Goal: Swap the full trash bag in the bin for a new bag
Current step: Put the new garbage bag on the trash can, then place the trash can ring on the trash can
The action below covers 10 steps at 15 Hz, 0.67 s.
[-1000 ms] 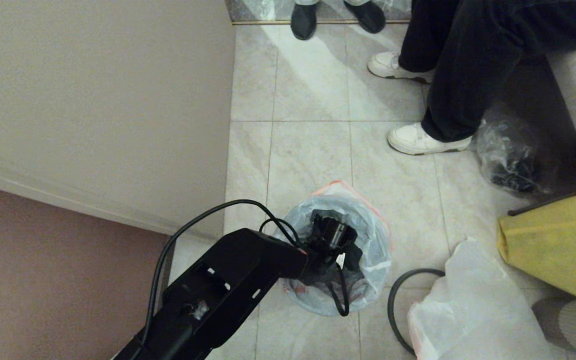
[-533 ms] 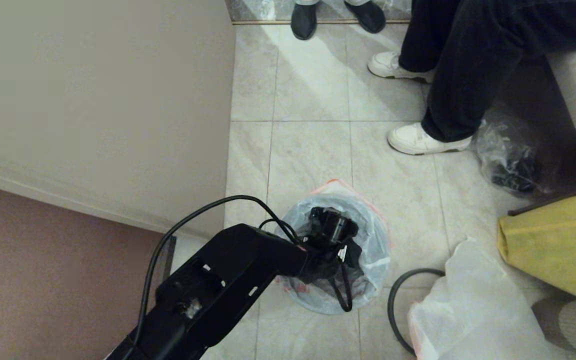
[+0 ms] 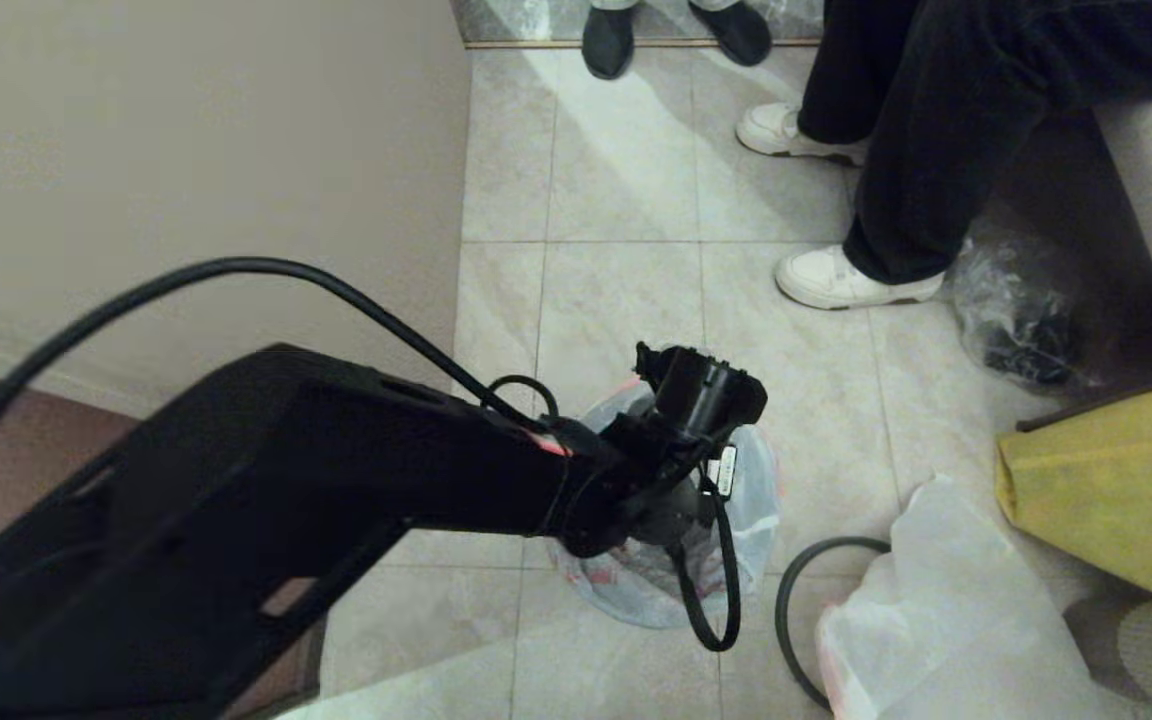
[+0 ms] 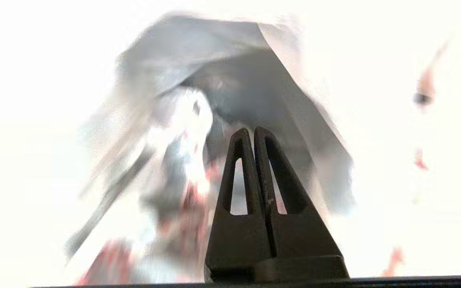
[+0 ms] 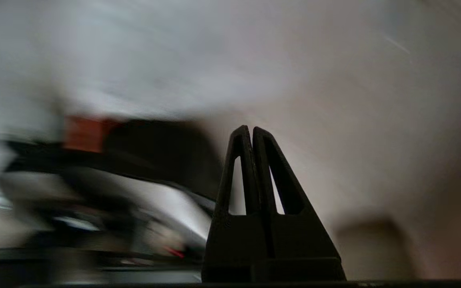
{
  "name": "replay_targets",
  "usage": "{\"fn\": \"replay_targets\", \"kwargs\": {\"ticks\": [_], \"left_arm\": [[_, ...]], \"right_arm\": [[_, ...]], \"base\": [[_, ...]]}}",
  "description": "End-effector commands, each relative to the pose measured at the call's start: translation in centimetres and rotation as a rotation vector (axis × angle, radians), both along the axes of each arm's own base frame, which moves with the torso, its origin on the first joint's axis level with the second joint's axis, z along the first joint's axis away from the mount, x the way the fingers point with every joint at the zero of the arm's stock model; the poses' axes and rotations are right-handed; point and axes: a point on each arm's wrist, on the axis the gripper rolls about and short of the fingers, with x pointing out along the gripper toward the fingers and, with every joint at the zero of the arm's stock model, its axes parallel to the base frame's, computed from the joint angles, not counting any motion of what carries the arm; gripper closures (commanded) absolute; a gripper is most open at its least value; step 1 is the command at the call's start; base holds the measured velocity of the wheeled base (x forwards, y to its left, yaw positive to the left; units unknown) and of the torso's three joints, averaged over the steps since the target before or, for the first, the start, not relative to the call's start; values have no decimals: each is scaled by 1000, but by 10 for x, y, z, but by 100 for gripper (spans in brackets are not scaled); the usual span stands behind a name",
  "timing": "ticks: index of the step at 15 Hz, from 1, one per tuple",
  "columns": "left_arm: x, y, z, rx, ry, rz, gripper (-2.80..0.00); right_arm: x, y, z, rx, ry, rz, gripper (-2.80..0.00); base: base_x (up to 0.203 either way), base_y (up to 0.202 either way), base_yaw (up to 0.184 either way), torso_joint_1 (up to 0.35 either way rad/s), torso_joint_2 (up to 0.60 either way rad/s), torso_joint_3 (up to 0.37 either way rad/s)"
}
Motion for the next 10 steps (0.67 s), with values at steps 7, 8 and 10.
{"fn": "replay_targets", "kwargs": {"ticks": [7, 8, 10], "left_arm": [[-66, 77, 50, -118, 86, 99, 0], [-69, 82, 52, -124, 87, 103, 0], [-70, 85, 51, -122, 87, 112, 0]], "right_arm": [[77, -80, -94, -48, 409, -19, 0], [80, -90, -108, -63, 468, -29, 0], [81, -104, -129, -91, 559, -38, 0]], "base": [[0, 0, 0, 0, 0, 0], [0, 0, 0, 0, 0, 0], [0, 0, 0, 0, 0, 0]]}}
